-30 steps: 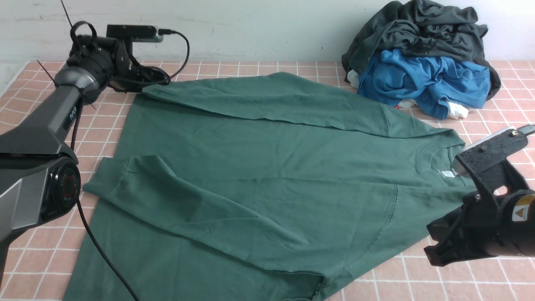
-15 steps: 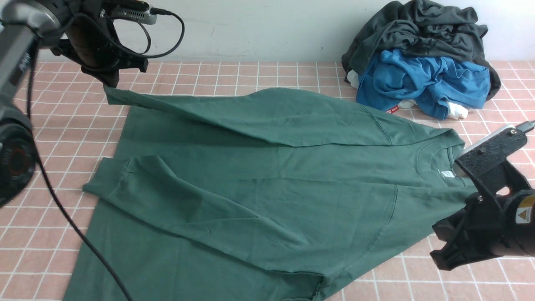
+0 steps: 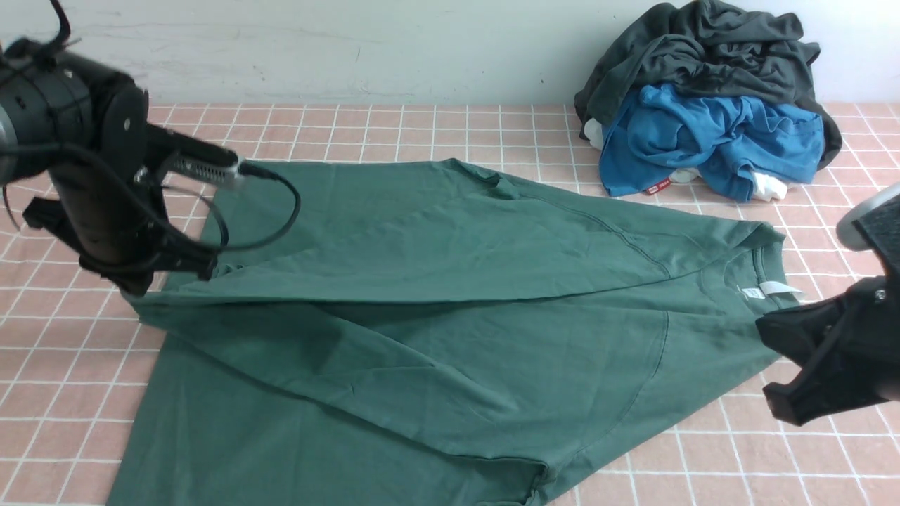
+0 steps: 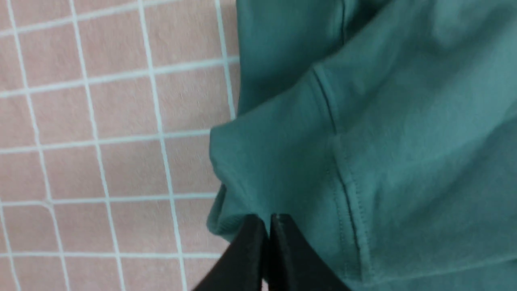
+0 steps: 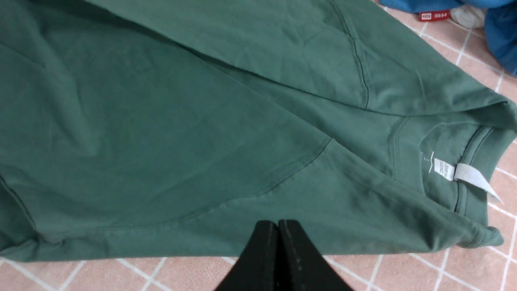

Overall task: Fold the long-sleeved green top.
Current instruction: Use the left arm to drag and drop the cuff onto the cuff closest to the left arm, then use both arms simultaneously to clamp the lower edge of the clothing fabric

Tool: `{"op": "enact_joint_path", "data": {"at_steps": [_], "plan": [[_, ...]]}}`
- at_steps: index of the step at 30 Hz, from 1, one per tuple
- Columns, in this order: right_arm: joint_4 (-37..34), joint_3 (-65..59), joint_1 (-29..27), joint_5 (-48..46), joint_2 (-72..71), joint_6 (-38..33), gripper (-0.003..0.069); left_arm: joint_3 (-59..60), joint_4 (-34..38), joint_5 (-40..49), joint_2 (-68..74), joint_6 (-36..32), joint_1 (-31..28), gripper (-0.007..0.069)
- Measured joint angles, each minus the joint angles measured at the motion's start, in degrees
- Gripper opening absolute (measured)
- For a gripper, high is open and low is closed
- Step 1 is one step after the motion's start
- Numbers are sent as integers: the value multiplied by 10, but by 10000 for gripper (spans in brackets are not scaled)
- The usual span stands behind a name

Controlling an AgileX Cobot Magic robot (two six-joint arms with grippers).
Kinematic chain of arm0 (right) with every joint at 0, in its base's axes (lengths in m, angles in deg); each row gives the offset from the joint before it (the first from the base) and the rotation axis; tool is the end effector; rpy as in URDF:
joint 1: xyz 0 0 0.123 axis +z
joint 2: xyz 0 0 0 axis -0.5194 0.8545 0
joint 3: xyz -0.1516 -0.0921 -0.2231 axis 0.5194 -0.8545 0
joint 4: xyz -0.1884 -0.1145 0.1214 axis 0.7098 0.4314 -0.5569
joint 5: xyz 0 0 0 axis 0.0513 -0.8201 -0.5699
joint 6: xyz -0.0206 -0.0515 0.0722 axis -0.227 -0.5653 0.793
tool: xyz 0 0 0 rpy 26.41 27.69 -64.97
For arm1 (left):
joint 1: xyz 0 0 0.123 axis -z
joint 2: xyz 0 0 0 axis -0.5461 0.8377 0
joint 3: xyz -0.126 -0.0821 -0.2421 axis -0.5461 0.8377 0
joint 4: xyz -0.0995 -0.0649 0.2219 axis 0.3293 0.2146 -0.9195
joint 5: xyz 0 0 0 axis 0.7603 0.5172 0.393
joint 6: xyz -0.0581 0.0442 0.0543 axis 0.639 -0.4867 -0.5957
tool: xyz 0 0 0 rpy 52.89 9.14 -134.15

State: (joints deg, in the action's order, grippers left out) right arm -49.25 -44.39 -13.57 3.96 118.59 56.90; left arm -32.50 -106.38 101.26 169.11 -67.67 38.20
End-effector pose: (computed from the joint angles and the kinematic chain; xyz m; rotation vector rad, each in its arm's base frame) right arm 0.1889 0.0651 0.2697 -0.5535 2.2914 0.1381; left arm 0.3651 -0.0110 0.2244 0.2401 2.8402 0.3460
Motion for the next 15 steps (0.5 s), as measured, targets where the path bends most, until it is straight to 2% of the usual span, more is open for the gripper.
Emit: {"op": "enact_joint_path", "data": {"at_steps": [2,4,5,6,9,10,12,13,15], "plan": [[-11,0,0,0,0,0,-10,12,0,-2,-1,1,0,21],[-36,0,0,0,0,0,-10,18,6,6,-3,-2,0,85],[-37,0,0,-1,0,0,-10,18,7,6,-4,-4,0,85],[-42,0,0,-4,0,0,-10,21,24,14,-17,-19,0,150],[-44,0,0,-13,0,0,-10,34,67,32,-43,-52,1,246],[-45,0,0,-19,0,-1,-10,53,101,47,-71,-95,7,307],[-46,0,0,-23,0,-4,-10,99,130,67,-106,-162,21,382],[-47,0,0,-23,0,-5,-10,110,133,70,-112,-177,22,394],[-51,0,0,-29,0,-21,-10,174,153,78,-139,-264,41,447]]}}
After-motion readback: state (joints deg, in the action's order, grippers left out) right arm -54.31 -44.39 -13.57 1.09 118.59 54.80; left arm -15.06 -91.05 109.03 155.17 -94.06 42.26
